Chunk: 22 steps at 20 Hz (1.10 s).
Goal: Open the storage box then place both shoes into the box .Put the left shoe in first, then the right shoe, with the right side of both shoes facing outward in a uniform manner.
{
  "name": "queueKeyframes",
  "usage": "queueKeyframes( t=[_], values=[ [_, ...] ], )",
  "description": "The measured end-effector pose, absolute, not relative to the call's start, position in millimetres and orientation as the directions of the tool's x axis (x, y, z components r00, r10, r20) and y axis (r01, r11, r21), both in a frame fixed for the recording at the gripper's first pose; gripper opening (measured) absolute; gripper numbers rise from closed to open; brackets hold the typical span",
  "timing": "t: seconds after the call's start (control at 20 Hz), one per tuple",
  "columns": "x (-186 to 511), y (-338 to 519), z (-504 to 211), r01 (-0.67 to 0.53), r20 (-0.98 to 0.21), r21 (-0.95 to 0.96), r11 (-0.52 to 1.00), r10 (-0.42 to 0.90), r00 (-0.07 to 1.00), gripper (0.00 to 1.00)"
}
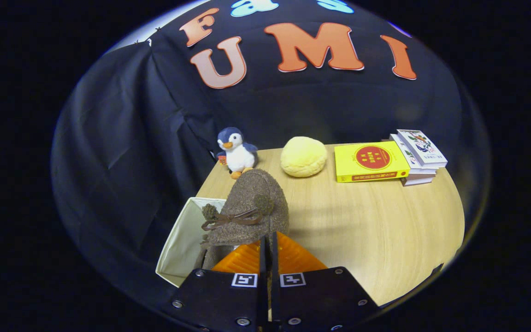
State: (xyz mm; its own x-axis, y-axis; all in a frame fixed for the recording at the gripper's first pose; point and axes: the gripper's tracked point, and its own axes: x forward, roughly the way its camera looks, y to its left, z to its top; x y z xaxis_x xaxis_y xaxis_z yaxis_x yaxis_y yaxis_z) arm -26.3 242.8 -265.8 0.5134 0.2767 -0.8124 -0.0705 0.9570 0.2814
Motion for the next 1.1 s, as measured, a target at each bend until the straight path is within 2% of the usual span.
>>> queueKeyframes(
  t=[0.2, 0.5, 0.95, 1.1],
  values=[
    [-30, 289, -271, -0.123, -0.818, 0.302, 0.945, 0.323, 0.477, 0.04],
    [-47, 326, -305, -0.142, -0.858, 0.285, 0.948, 0.318, 0.403, 0.04],
    [-59, 325, -357, -0.134, -0.936, 0.114, 0.984, 0.152, 0.317, 0.04],
    [-71, 335, -356, -0.151, -0.943, 0.145, 0.978, 0.183, 0.279, 0.12]
  ],
)
